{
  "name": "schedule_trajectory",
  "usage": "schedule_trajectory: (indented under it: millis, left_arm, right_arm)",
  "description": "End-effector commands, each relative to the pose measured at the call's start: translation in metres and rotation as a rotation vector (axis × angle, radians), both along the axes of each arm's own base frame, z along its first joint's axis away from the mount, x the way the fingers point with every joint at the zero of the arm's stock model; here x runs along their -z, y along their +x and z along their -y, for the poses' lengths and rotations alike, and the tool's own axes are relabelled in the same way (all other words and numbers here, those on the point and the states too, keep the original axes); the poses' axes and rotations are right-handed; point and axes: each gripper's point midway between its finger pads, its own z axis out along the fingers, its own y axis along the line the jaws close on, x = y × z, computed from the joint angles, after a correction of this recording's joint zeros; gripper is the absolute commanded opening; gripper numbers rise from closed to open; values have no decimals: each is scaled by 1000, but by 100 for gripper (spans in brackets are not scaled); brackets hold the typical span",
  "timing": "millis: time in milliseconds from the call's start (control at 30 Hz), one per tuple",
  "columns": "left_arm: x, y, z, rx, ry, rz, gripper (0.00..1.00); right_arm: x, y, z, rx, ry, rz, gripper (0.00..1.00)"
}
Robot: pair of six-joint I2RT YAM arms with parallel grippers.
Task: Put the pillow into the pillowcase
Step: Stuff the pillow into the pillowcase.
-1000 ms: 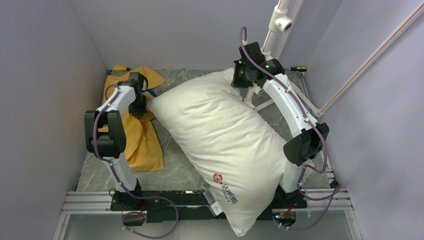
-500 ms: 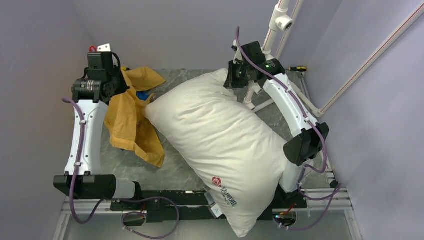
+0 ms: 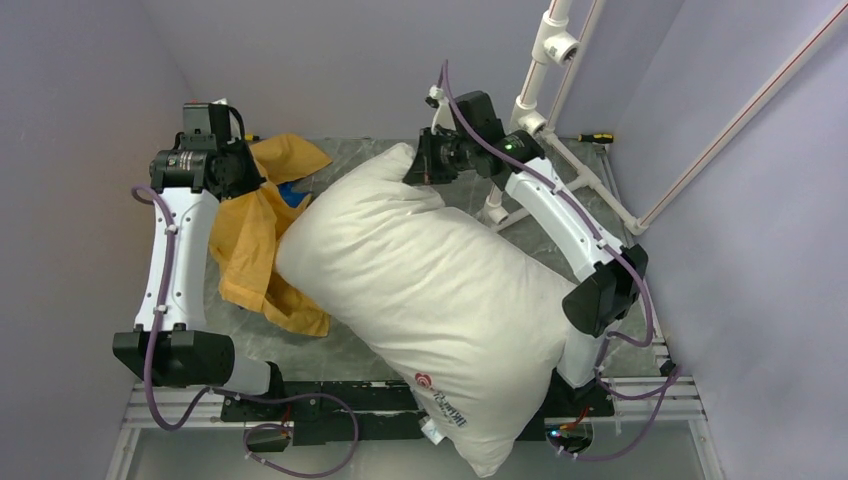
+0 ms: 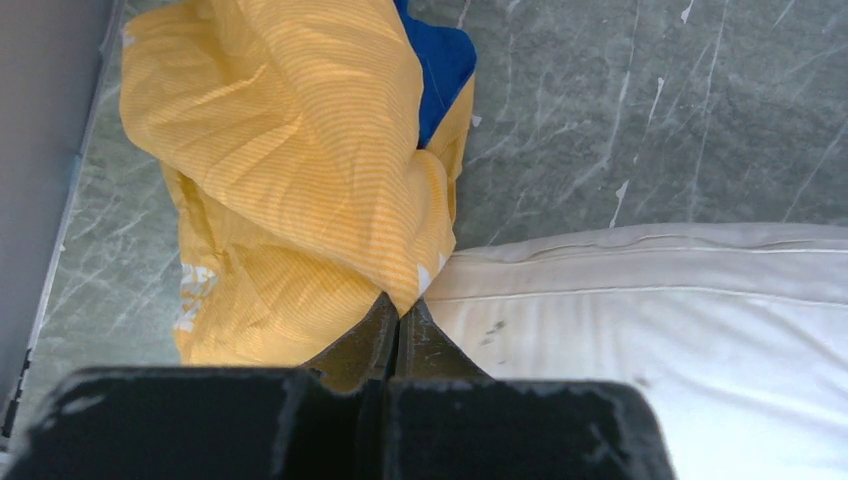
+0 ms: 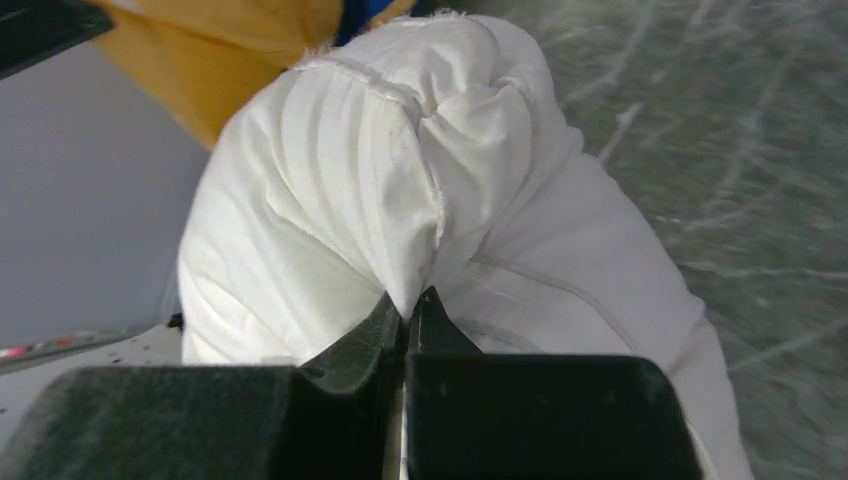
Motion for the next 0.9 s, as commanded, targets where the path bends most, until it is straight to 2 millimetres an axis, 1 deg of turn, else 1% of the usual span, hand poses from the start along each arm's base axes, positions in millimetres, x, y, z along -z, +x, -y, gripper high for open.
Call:
schedule_trajectory:
  millis: [0, 100, 133, 233, 300, 367, 433, 467, 500, 567, 667, 733, 767, 800, 833, 867]
  left_arm:
    - [-17, -2, 6, -12, -58, 46, 0]
    - [-17, -3, 9, -21, -95, 49, 0]
    - [-18, -2, 10, -22, -112, 53, 0]
    - [-23, -2, 18, -12, -167, 72, 0]
    - [-27, -3, 22, -9, -192, 86, 0]
    - [-32, -7, 22, -11, -213, 97, 0]
    - [-35, -12, 22, -14, -238, 103, 0]
    - [-37, -15, 21, -18, -247, 105, 0]
    - [-38, -17, 19, -24, -256, 108, 0]
    - [-41, -24, 15, -36, -263, 115, 0]
    - [-43, -32, 9, -48, -262, 124, 0]
    - [-42, -36, 6, -60, -263, 126, 0]
    - [-41, -37, 4, -63, -265, 127, 0]
    - [-39, -39, 3, -68, -267, 124, 0]
    - [-37, -40, 3, -71, -270, 123, 0]
    - [-35, -40, 3, -69, -275, 119, 0]
  right_arm:
    - [-44, -21, -43, -104, 223, -12, 0]
    - [-54, -22, -60, -107, 351, -46, 0]
    - [-54, -21, -64, -101, 376, -48, 0]
    - [-44, -15, -82, -77, 396, -29, 0]
    - [-40, -9, -93, -60, 423, -2, 0]
    - [-48, -1, -104, -37, 477, 81, 0]
    - [-49, 5, -113, -23, 524, 106, 0]
    - [-55, 7, -118, -25, 578, 100, 0]
    - [-55, 8, -122, -33, 628, 73, 0]
    - [-66, 9, -130, -56, 716, 19, 0]
    - [-85, 8, -135, -80, 770, 7, 0]
    - [-89, 11, -139, -90, 742, 26, 0]
    - [-82, 14, -142, -98, 688, 26, 0]
    - [-64, 17, -148, -126, 621, 14, 0]
    - [-52, 16, -151, -164, 570, 11, 5]
    - [-36, 15, -152, -196, 510, 1, 22]
